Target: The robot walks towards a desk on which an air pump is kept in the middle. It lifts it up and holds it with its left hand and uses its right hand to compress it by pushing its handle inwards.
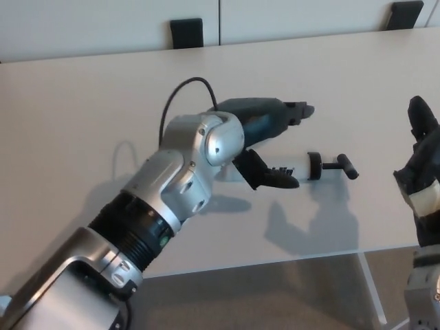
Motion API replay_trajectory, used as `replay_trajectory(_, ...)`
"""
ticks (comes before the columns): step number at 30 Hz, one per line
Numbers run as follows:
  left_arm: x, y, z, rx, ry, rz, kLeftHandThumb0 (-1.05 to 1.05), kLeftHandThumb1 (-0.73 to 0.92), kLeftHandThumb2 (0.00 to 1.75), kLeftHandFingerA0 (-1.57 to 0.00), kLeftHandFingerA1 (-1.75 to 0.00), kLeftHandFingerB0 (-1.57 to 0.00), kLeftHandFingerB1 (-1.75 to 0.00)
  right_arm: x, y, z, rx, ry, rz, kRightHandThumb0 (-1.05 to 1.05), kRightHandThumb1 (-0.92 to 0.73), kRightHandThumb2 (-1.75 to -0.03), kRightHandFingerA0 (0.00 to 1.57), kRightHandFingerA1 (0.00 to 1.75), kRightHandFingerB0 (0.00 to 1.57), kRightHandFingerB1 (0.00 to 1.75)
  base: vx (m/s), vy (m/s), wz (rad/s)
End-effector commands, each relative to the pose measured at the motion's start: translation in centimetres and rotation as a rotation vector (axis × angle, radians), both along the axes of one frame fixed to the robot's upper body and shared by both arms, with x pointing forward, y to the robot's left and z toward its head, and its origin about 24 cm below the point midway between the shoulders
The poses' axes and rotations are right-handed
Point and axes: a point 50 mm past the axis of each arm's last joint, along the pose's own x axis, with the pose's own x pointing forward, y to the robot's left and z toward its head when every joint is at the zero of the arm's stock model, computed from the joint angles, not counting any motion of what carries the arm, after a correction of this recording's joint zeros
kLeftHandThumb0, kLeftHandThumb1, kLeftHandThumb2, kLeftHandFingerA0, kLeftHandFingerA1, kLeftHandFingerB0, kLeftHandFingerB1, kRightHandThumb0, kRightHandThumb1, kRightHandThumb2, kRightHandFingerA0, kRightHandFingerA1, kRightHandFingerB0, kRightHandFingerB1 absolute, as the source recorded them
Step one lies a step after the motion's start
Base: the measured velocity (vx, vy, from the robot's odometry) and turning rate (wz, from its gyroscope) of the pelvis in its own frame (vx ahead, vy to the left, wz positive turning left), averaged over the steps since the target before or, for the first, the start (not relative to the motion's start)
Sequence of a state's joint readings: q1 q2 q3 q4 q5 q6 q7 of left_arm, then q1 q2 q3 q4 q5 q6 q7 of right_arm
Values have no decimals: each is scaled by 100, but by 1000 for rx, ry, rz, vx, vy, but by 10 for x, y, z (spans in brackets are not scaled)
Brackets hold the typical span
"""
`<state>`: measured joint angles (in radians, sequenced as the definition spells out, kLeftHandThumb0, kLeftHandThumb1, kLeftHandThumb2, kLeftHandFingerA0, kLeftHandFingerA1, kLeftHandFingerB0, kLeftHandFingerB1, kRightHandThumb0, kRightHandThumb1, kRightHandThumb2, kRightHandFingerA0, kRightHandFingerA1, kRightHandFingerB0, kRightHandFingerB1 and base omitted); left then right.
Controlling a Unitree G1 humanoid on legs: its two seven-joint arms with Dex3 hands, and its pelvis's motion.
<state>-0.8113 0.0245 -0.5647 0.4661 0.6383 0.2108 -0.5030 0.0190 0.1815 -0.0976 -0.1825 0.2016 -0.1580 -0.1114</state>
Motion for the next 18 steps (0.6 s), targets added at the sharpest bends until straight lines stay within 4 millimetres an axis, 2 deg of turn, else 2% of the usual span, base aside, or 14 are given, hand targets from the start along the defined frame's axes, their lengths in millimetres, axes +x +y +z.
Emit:
replay_trajectory(1, 7, 27, 12, 16, 0, 58, -88, 63, 61, 0, 0, 0, 0, -12, -9, 10, -67, -57, -9, -87, -92, -75, 23, 37, 12, 27, 0, 0, 0)
replay_trajectory(2, 8, 36, 19, 11, -24, 64, -88, 63, 61, 0, 0, 0, 0, -16, -12, 14, -91, -71, -11, -87, -92, -75, 23, 37, 12, 27, 0, 0, 0)
replay_trajectory(3, 7, 44, 29, 4, -61, 62, -93, 53, 89, 0, 0, 0, 0, -21, -16, 18, -113, -91, -9, -85, -92, -75, 23, 36, 12, 25, 0, 0, 0)
replay_trajectory(4, 6, 49, 36, 1, -86, 59, -93, 53, 89, 0, 0, 0, 0, -25, -18, 21, -126, -104, -6, -85, -92, -75, 23, 36, 12, 25, 0, 0, 0)
replay_trajectory(5, -1, 64, 57, -49, -136, 49, -90, 52, 90, 0, 0, 0, 0, -38, -25, 31, -168, -135, 3, -87, -74, -111, 19, 47, 9, 41, 0, 0, 0)
replay_trajectory(6, -1, 64, 57, -49, -136, 49, -90, 52, 90, 0, 0, 0, 0, -38, -25, 31, -168, -135, 3, -87, -74, -111, 19, 47, 9, 41, 0, 0, 0)
replay_trajectory(8, -11, 77, 75, -99, -173, 35, -90, 52, 90, 0, 0, 0, 0, -50, -30, 41, -205, -157, 15, -87, -74, -111, 19, 47, 9, 41, 0, 0, 0)
replay_trajectory(9, -22, 87, 89, -139, -220, 15, -88, 51, 89, 0, 0, 0, 0, -59, -35, 48, -243, -178, 18, -91, -92, -73, 26, 34, 16, 28, 0, 0, 0)
replay_trajectory(11, -61, 111, 119, -209, -332, -39, -87, 51, 89, 0, 0, 0, -2, -83, -47, 60, -318, -234, 55, -90, -92, -69, 26, 34, 15, 26, 0, 0, 0)
replay_trajectory(13, -89, 122, 132, -247, -389, -75, -85, 50, 88, 0, 0, 0, -6, -98, -53, 66, -363, -262, 66, -91, -91, -69, 30, 34, 17, 27, 0, 0, 0)
replay_trajectory(14, -98, 125, 136, -266, -403, -86, -85, 50, 88, 0, 0, 0, -6, -103, -55, 68, -379, -269, 61, -91, -91, -69, 30, 34, 17, 27, 0, 0, 0)
replay_trajectory(15, -124, 135, 140, -357, -426, -116, -86, 52, 84, 0, 0, -4, -3, -118, -62, 71, -407, -276, 48, -88, -73, -109, 27, 48, 11, 42, 0, 0, 0)
replay_trajectory(17, -154, 145, 143, -432, -453, -147, -86, 52, 84, 0, 0, -4, -3, -134, -67, 75, -439, -279, 38, -88, -73, -109, 27, 48, 11, 42, 0, 0, 0)
replay_trajectory(18, -154, 145, 143, -432, -453, -147, -86, 52, 84, 0, 0, -4, -3, -134, -67, 75, -439, -279, 38, -88, -73, -109, 27, 48, 11, 42, 0, 0, 0)
